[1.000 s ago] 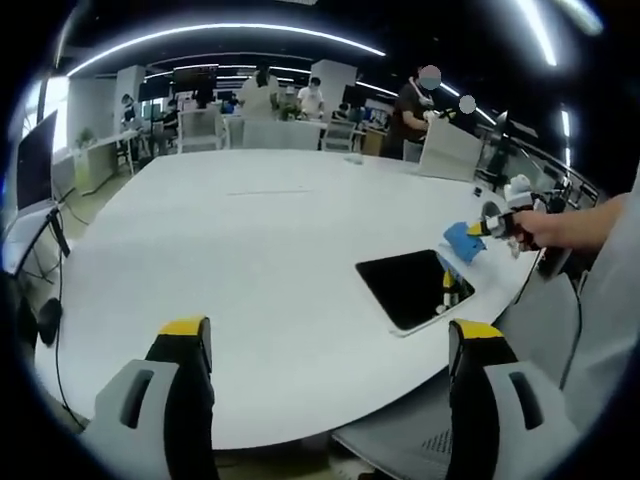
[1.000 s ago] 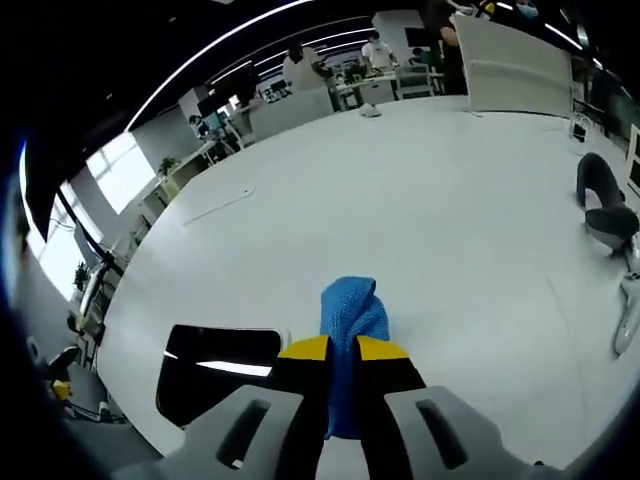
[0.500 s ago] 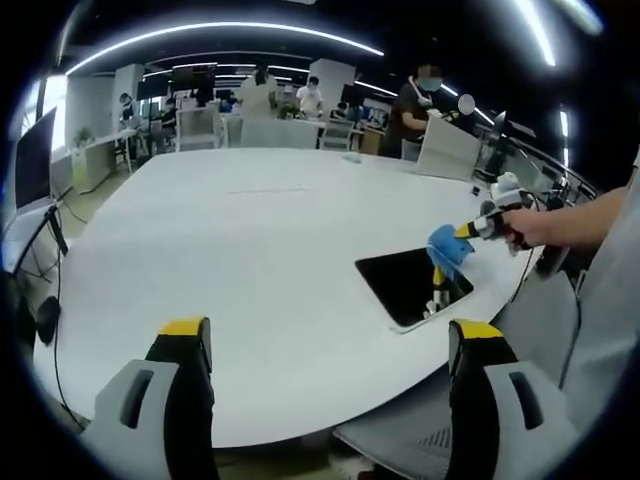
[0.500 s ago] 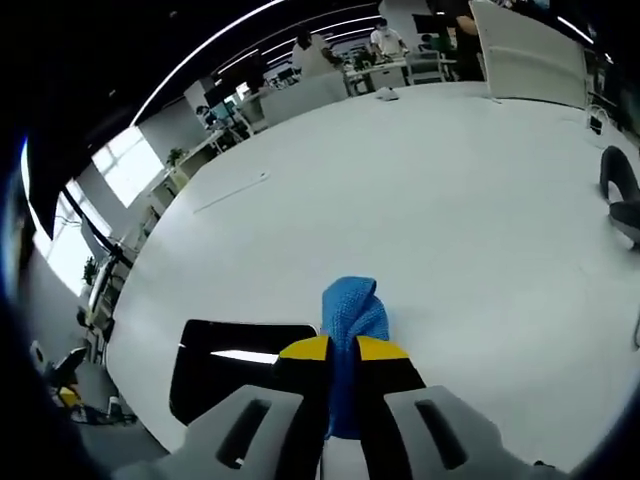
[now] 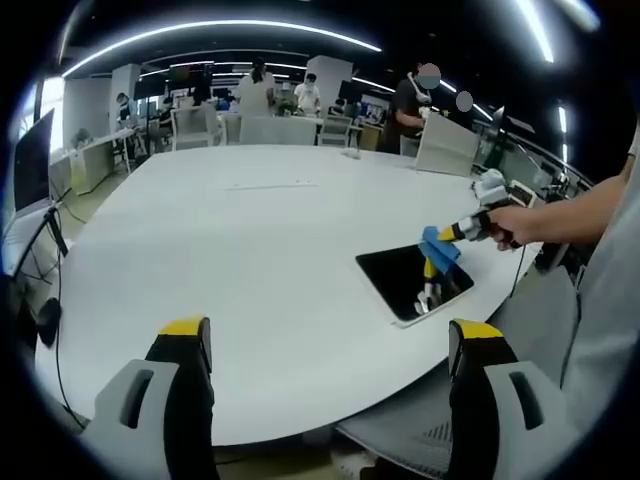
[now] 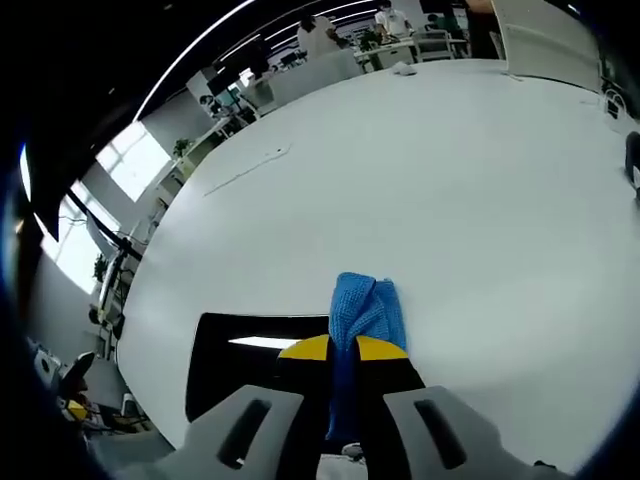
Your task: Wipe the mirror surface with the cleaning cloth until all visible marks leave the cleaned area.
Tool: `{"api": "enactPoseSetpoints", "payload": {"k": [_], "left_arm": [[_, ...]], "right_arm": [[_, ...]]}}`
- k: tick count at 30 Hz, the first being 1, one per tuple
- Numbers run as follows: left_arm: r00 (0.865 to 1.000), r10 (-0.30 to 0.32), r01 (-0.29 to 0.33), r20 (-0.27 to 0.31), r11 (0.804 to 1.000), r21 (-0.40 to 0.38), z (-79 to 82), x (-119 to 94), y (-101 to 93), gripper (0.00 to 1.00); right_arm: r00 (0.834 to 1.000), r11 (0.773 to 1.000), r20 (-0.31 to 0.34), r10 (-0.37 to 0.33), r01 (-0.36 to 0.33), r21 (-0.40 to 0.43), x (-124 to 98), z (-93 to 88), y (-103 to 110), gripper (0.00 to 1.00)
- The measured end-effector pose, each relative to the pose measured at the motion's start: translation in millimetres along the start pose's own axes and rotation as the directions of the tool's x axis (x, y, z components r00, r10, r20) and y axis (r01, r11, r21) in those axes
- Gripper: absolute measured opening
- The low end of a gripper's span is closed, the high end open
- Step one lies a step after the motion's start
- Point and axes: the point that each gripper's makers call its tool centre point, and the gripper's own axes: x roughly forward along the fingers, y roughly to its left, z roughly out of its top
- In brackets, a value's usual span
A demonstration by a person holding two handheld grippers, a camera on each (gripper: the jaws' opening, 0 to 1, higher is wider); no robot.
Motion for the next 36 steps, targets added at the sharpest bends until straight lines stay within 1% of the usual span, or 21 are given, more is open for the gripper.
{"api": "enactPoseSetpoints", "payload": {"k": [1,3,6,8,15,21,25,28,33,36], "left_arm": [[1.0,-0.001,0.001,-0.002,1.0,-0.003,-0.6,0,0.3,0.99],[1.0,-0.001,0.001,-0.003,1.0,-0.003,-0.8,-1,-0.3,0.99],[1.0,-0.003,0.003,-0.003,1.0,-0.003,-2.0,-2,-0.5,0.99],[1.0,-0.004,0.004,-0.007,1.0,-0.003,-3.1,-3,-1.3,0.99],[1.0,-0.004,0.004,-0.011,1.0,0.006,-3.2,-6,-0.1,0.99],[1.0,-0.01,0.009,0.005,1.0,0.027,-0.5,-3,1.7,0.99],[0.999,-0.029,0.03,-0.015,0.999,0.045,-4.9,5,-2.7,0.99],[0.999,-0.042,0.043,-0.017,0.998,0.049,-2.8,8,-8.0,0.99],[0.999,-0.047,0.048,-0.023,0.998,0.046,-3.9,10,-6.9,0.99],[0.999,-0.042,0.043,-0.025,0.998,0.043,-3.0,8,-5.0,0.99]], "right_arm": [[1.0,1.0,-0.009,-0.001,0.001,-0.002,2,-2.4,-1,0.02],[1.0,1.0,-0.012,0.004,-0.003,0.022,3,-3.9,1,0.02],[1.0,1.0,-0.019,0.009,-0.008,0.008,8,-4.8,6,0.02],[0.999,1.0,-0.025,0.02,-0.02,0.014,12,-4.1,9,0.02],[0.998,0.998,-0.038,0.051,-0.05,0.025,18,-7.0,35,0.02],[0.998,0.998,-0.038,0.052,-0.051,0.027,30,-7.3,50,0.02],[0.998,0.998,-0.037,0.058,-0.057,0.025,34,-8.9,63,0.02],[0.998,0.998,-0.038,0.059,-0.058,0.019,37,-9.3,70,0.02],[0.996,0.997,-0.044,0.072,-0.071,0.022,38,-9.7,84,0.02],[0.996,0.997,-0.045,0.079,-0.079,0.017,44,-9.0,90,0.02]]}}
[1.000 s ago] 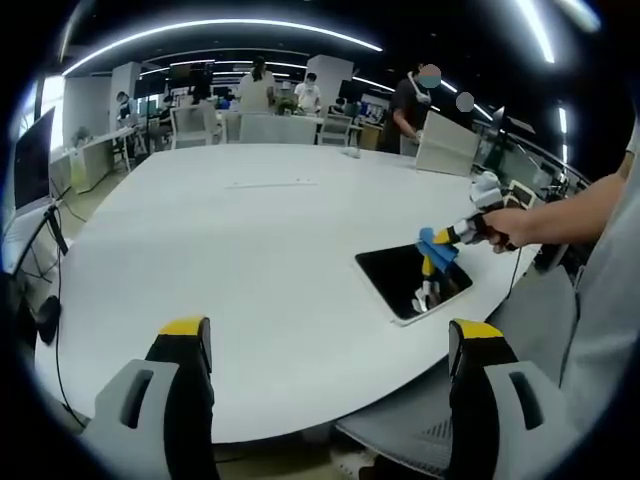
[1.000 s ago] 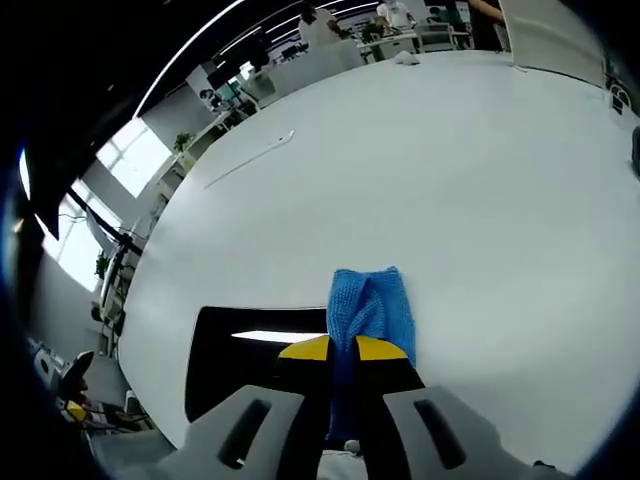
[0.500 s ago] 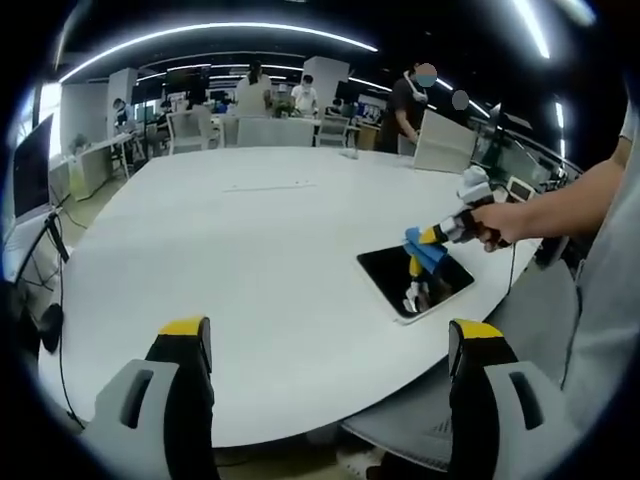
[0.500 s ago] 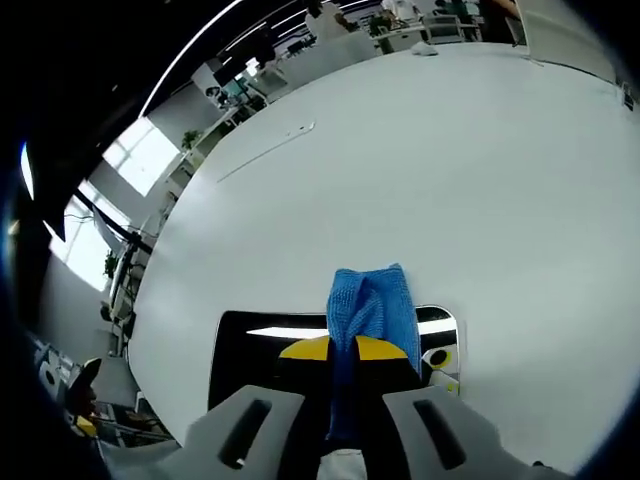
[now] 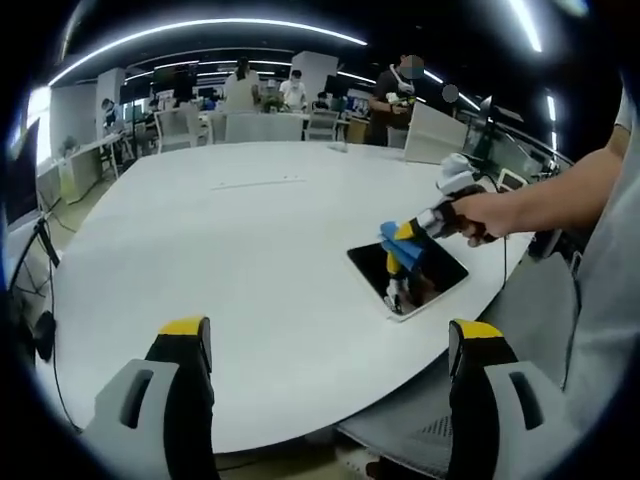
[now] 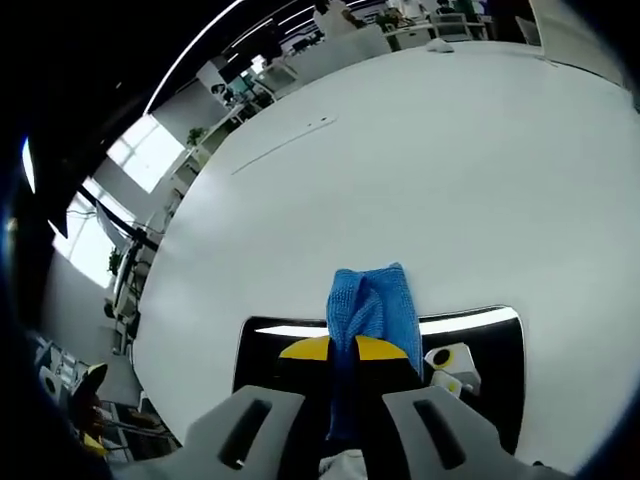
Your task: Wipe the mirror surface with the cleaning cloth until all visible marks leave the cleaned area.
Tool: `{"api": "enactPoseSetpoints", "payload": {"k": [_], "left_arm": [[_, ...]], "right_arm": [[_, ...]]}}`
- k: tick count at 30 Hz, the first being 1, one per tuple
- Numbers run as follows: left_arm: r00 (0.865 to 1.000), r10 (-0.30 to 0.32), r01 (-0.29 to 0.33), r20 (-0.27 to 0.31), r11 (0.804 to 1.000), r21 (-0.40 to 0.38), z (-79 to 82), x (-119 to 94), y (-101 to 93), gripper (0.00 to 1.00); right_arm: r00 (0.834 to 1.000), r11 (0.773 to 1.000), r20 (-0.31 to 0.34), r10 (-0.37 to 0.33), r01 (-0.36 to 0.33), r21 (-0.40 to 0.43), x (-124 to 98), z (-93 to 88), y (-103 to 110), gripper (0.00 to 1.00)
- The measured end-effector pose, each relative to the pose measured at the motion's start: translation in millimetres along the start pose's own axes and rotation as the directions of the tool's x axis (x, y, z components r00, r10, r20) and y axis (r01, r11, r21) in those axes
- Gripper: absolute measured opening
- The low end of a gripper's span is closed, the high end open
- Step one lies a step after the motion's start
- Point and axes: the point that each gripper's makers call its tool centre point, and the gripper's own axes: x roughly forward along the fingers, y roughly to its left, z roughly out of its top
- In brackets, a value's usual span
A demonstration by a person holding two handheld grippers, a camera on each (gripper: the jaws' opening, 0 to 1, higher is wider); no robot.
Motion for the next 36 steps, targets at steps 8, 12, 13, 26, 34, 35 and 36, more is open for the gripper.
{"api": "enactPoseSetpoints", "payload": {"k": [8,12,13,26,34,35,36], "left_arm": [[1.0,0.019,-0.019,-0.006,1.0,-0.009,-2.3,-5,7.8,0.99],[1.0,0.02,-0.02,-0.006,1.0,-0.014,-1.5,-5,5.1,0.99],[1.0,0.02,-0.02,-0.007,1.0,-0.014,-2.0,-5,5.5,0.99],[1.0,0.026,-0.026,-0.01,0.999,-0.028,-5.0,-7,7.6,0.99],[1.0,0.02,-0.02,-0.01,1.0,-0.024,-3.1,-5,3.3,0.99],[1.0,0.019,-0.02,-0.009,1.0,-0.024,-3.3,-5,3.3,0.99],[1.0,0.019,-0.019,-0.009,1.0,-0.024,-3.3,-5,2.9,0.99]], "right_arm": [[1.0,0.999,-0.017,0.012,-0.013,-0.032,16,0.8,21,0.02],[0.999,0.995,-0.028,0.027,-0.029,-0.092,23,-0.5,38,0.03],[0.999,0.995,-0.029,0.029,-0.032,-0.099,25,-1.0,42,0.03],[0.998,0.98,-0.06,0.034,-0.045,-0.192,49,-3.8,70,0.02],[0.995,0.988,-0.084,0.053,-0.064,-0.141,52,-10.2,87,0.02],[0.995,0.99,-0.086,0.059,-0.069,-0.125,52,-10.1,87,0.02],[0.994,0.991,-0.087,0.061,-0.071,-0.112,50,-9.9,87,0.02]]}}
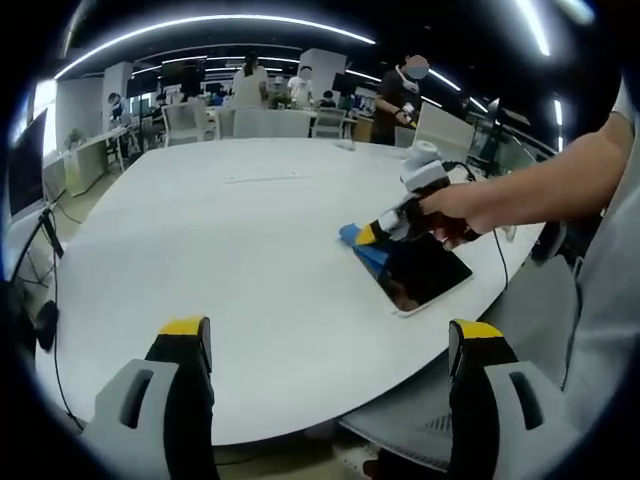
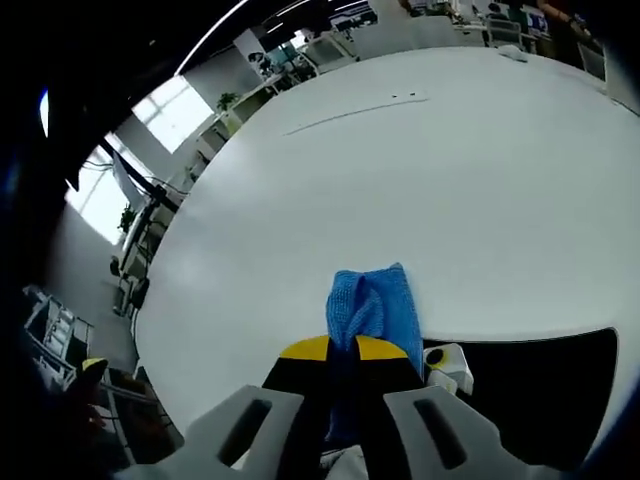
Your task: Wipe the mirror surface with the cleaning cloth until all visible marks leave the cleaned area.
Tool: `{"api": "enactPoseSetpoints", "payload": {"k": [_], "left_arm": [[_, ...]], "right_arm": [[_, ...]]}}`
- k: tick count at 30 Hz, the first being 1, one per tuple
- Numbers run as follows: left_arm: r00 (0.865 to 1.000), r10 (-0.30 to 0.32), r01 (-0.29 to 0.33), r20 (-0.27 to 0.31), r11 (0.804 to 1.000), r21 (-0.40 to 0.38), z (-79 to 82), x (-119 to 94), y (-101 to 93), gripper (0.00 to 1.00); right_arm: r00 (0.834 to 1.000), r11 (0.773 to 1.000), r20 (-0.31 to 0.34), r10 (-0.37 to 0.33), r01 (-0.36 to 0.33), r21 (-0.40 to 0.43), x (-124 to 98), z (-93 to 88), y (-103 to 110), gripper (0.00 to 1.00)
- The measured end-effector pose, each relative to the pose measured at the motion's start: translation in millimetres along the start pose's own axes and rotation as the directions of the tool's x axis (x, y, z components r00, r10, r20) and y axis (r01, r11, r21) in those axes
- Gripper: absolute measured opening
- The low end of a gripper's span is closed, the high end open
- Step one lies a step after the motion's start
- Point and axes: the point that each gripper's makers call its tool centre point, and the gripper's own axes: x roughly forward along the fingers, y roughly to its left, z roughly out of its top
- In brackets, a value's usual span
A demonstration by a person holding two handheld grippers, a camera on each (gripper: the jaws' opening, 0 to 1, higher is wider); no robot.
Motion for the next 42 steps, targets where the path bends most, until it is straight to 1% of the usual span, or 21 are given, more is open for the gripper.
{"api": "enactPoseSetpoints", "payload": {"k": [4,6,11,15,22,28,30,32,33,38,40,42], "left_arm": [[1.0,-0.003,0.003,0.001,1.0,0.003,0.6,0,-3.1,0.99],[1.0,-0.002,0.002,0.002,1.0,0.008,1.9,-1,-4.8,0.99],[1.0,0.004,-0.004,0.006,1.0,0.002,0.4,-2,0.3,0.99],[1.0,0.005,-0.005,0.005,1.0,0.0,-0.5,-3,-0.7,0.99],[1.0,-0.006,0.006,0.006,1.0,0.008,0.1,0,-5.7,0.99],[1.0,-0.011,0.011,0.007,1.0,0.01,-0.7,1,-4.9,0.99],[1.0,-0.011,0.011,0.008,1.0,0.009,-1.2,2,-4.4,0.99],[1.0,-0.012,0.012,0.009,1.0,0.008,0.1,2,-7.1,0.99],[1.0,-0.013,0.013,0.009,1.0,0.008,0.3,2,-7.8,0.99],[1.0,-0.019,0.019,0.013,1.0,0.008,2.7,4,-13.1,0.99],[1.0,-0.021,0.021,0.015,1.0,0.008,3.4,4,-14.9,0.99],[1.0,-0.023,0.023,0.014,1.0,0.009,2.8,4,-15.6,0.99]], "right_arm": [[1.0,1.0,0.006,-0.001,0.001,-0.017,-6,-2.6,4,0.02],[1.0,1.0,0.014,-0.002,0.003,-0.024,-4,-2.1,2,0.02],[1.0,1.0,0.019,0.004,-0.004,0.017,-9,-5.9,2,0.03],[1.0,1.0,0.025,0.005,-0.006,0.016,-9,-9.4,1,0.03],[1.0,1.0,0.016,0.009,-0.009,0.012,-16,-19.8,6,0.03],[1.0,1.0,0.009,0.02,-0.02,0.014,-20,-30.6,7,0.03],[1.0,0.999,0.013,0.028,-0.028,0.027,-22,-33.6,7,0.02],[0.999,0.998,0.011,0.035,-0.035,0.06,-25,-37.1,8,0.02],[0.999,0.998,0.012,0.034,-0.035,0.056,-26,-38.2,8,0.02],[0.999,0.997,0.004,0.039,-0.039,0.062,-32,-46.1,12,0.02],[0.999,0.996,-0.003,0.046,-0.046,0.074,-30,-48.8,12,0.02],[0.996,0.994,-0.044,0.084,-0.08,0.075,-30,-57.1,18,0.02]]}}
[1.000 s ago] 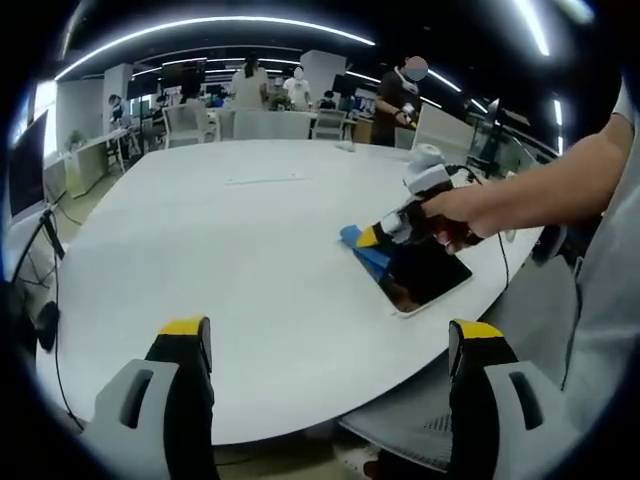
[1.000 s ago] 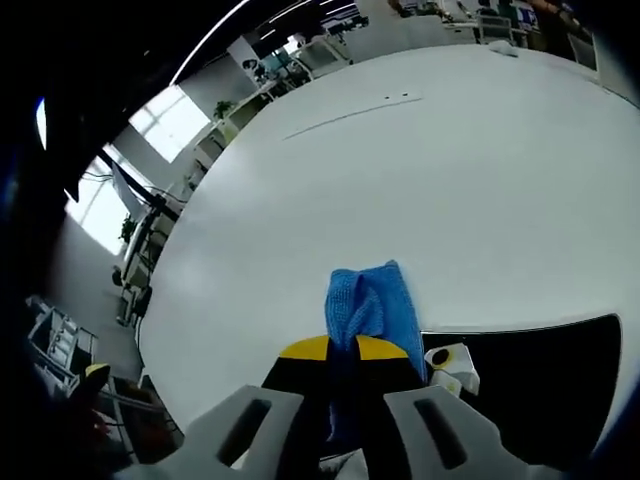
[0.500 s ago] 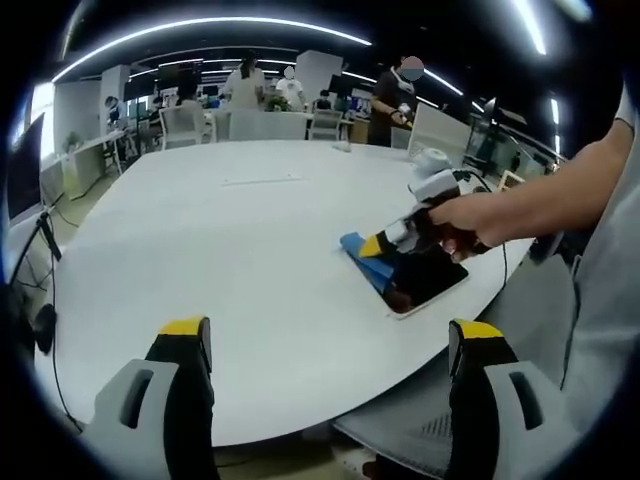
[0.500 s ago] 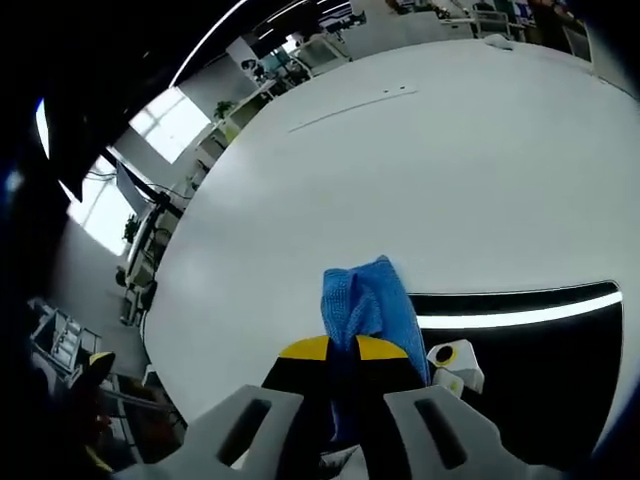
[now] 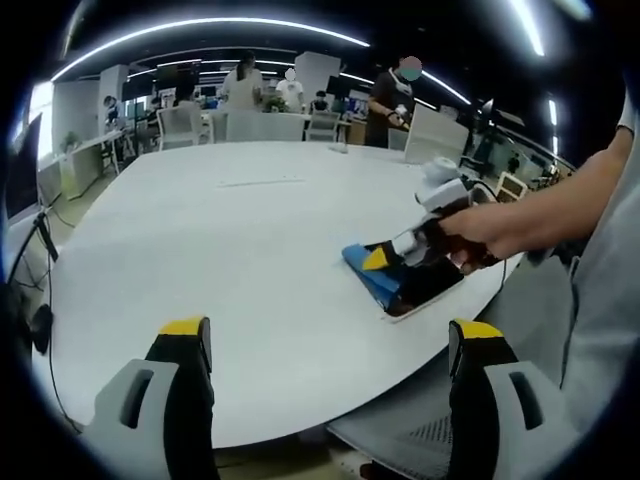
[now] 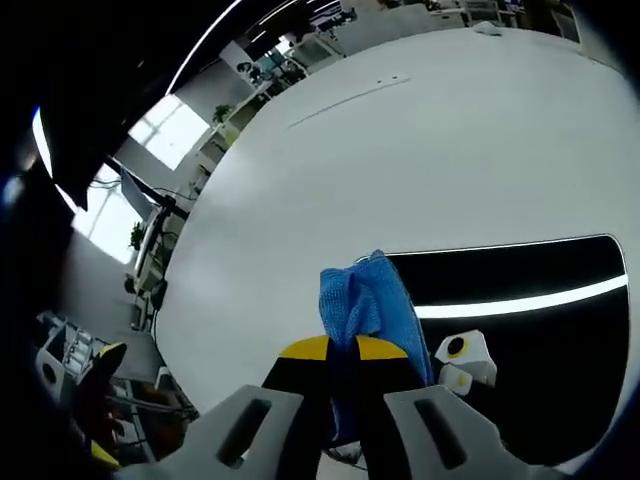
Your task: Wipe the mirror surface with the cleaning cloth until all visible marks leave the cleaned area.
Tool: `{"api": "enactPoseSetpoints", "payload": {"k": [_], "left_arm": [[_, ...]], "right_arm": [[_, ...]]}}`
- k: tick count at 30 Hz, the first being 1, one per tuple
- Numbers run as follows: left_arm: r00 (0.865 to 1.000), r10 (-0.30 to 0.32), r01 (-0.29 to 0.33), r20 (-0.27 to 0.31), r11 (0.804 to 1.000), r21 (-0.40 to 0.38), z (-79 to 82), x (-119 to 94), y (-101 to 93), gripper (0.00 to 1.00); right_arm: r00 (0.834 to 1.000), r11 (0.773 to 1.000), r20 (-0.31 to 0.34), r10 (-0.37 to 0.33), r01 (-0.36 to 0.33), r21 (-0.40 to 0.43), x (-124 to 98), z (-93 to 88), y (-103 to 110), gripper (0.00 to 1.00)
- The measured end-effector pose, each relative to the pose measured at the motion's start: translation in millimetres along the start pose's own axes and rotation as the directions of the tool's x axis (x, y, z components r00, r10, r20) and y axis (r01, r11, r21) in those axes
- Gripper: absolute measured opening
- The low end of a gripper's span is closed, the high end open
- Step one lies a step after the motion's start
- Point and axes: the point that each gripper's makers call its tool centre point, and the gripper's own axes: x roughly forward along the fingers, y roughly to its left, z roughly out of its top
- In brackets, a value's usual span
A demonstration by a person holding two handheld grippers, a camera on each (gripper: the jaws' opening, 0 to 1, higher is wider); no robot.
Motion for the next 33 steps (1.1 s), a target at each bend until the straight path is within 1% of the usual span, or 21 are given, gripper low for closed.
{"api": "enactPoseSetpoints", "payload": {"k": [1,4,6,12,15,16,21,29,33], "left_arm": [[1.0,-0.001,0.001,0.0,1.0,0.0,-0.6,0,0.3,0.99],[1.0,-0.002,0.002,-0.001,1.0,0.002,-1.0,0,-0.3,0.99],[1.0,-0.002,0.002,-0.001,1.0,0.002,-1.0,-1,0.2,0.99],[1.0,0.004,-0.004,0.002,1.0,0.003,1.5,-3,1.8,0.99],[1.0,0.003,-0.003,-0.002,1.0,0.003,-0.2,-3,3.3,0.99],[1.0,0.003,-0.003,-0.005,1.0,0.004,-1.1,-3,3.6,0.99],[1.0,0.003,-0.003,-0.002,1.0,0.003,0.1,-1,0.9,0.99],[1.0,-0.004,0.004,0.004,1.0,0.004,0.9,5,-2.9,0.99],[1.0,-0.008,0.008,0.005,1.0,0.004,1.2,6,-7.3,0.99]], "right_arm": [[1.0,1.0,0.014,-0.007,0.007,0.004,1,0.4,-1,0.02],[1.0,1.0,0.021,-0.004,0.004,-0.003,1,0.9,-1,0.02],[1.0,1.0,0.02,-0.003,0.003,0.001,0,1.0,-1,0.02],[1.0,0.999,0.013,0.002,-0.002,-0.04,1,1.6,-3,0.02],[1.0,0.999,0.006,-0.001,0.002,-0.039,1,2.4,-6,0.02],[1.0,0.998,-0.001,-0.001,0.001,-0.055,0,1.7,-7,0.02],[1.0,0.998,-0.006,-0.017,0.016,-0.056,-7,1.1,-13,0.02],[1.0,0.999,-0.005,-0.014,0.014,-0.029,-20,-2.0,-20,0.02],[1.0,1.0,-0.002,-0.018,0.018,-0.018,-26,-1.4,-29,0.02]]}}
